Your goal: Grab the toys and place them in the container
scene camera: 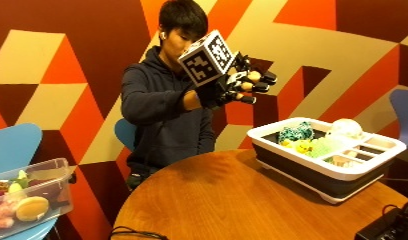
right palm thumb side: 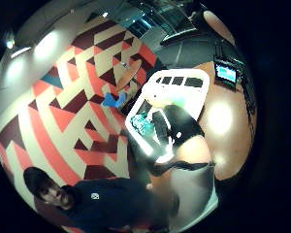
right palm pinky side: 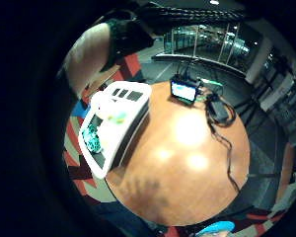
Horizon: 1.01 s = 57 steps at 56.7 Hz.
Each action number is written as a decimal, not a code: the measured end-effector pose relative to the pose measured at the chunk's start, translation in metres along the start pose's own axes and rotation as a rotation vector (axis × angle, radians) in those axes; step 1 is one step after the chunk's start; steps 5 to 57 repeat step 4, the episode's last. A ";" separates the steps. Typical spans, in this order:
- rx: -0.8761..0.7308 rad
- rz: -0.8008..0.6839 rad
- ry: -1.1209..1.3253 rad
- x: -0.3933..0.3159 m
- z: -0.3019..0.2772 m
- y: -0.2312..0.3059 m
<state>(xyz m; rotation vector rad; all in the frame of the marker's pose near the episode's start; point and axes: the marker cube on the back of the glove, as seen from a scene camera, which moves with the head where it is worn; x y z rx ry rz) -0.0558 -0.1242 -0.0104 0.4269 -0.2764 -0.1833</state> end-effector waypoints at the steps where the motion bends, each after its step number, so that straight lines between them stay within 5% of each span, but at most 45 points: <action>1: -0.001 0.000 0.007 0.002 -0.002 0.003; 57: -0.004 -0.001 0.024 0.007 -0.004 0.011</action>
